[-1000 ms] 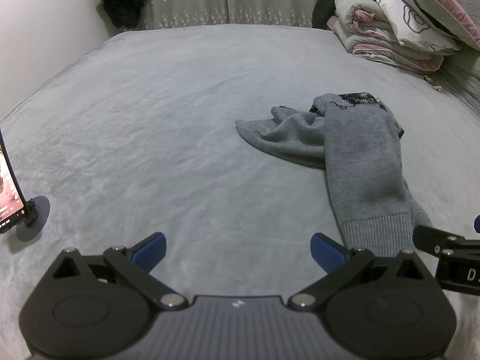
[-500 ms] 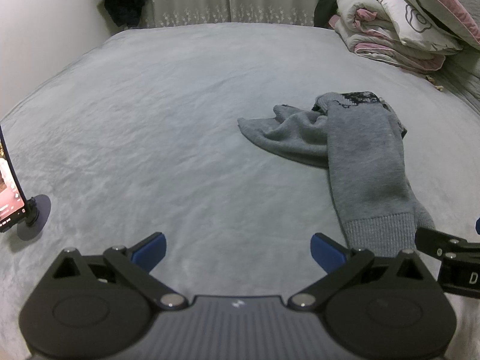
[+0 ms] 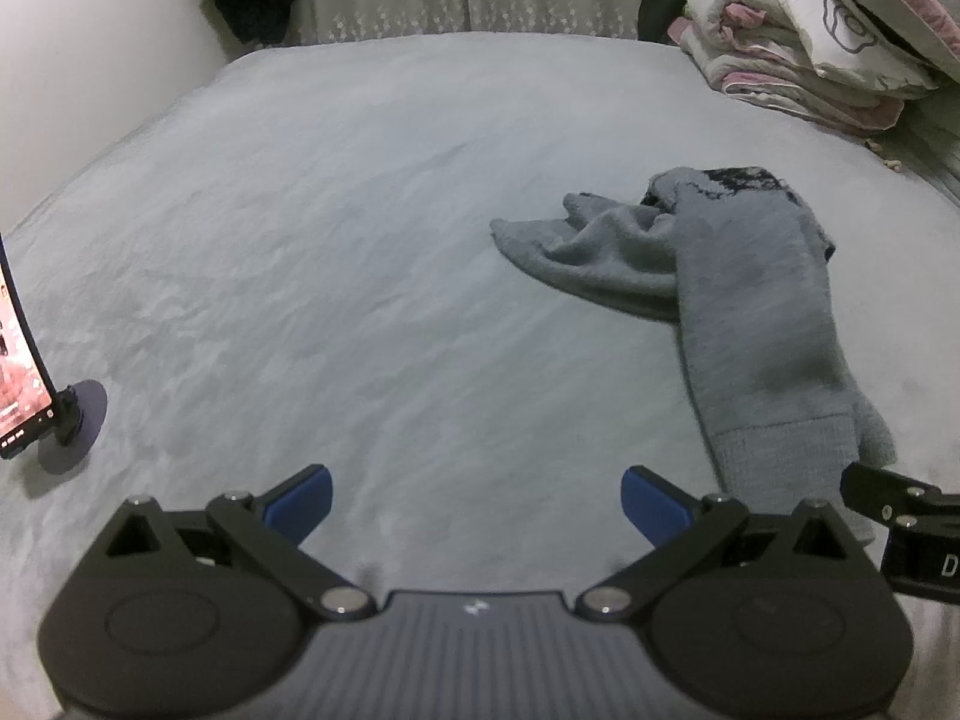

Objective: Fold clothes
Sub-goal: 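Lower the right tool to the sweater's ribbed hem and close on it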

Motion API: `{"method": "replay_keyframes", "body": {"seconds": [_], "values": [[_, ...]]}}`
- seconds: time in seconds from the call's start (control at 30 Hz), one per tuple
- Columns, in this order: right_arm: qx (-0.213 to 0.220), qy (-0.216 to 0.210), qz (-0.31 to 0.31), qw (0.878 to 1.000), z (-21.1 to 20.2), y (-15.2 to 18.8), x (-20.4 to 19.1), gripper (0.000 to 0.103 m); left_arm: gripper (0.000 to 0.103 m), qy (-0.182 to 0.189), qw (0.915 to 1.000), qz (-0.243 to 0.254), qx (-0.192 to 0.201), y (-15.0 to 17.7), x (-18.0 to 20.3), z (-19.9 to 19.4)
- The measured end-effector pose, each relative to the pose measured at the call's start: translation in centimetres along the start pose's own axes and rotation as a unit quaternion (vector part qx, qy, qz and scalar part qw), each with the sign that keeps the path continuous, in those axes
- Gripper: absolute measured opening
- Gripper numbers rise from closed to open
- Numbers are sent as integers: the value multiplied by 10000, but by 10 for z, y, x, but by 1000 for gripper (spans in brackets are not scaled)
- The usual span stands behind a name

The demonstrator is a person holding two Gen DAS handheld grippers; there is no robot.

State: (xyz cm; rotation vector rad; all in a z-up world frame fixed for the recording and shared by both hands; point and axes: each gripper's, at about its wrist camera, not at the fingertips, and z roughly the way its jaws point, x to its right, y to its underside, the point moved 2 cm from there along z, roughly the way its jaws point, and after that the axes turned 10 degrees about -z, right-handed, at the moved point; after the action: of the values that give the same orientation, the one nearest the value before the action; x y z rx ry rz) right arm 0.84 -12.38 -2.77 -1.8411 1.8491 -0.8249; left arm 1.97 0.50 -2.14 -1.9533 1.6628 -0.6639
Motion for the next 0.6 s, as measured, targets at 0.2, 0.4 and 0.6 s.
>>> {"method": "replay_keyframes", "body": {"seconds": [0.2, 0.4, 0.6], "values": [[-175, 43, 64, 9998, 14, 3, 1, 103, 103, -128, 9998, 35, -126, 2, -2, 12], [-451, 6, 138, 9989, 31, 6, 3, 103, 103, -281, 9992, 69, -272, 5, -1, 25], [-677, -6, 190, 9975, 45, 12, 4, 103, 103, -411, 9977, 204, -497, 14, -1, 40]]}}
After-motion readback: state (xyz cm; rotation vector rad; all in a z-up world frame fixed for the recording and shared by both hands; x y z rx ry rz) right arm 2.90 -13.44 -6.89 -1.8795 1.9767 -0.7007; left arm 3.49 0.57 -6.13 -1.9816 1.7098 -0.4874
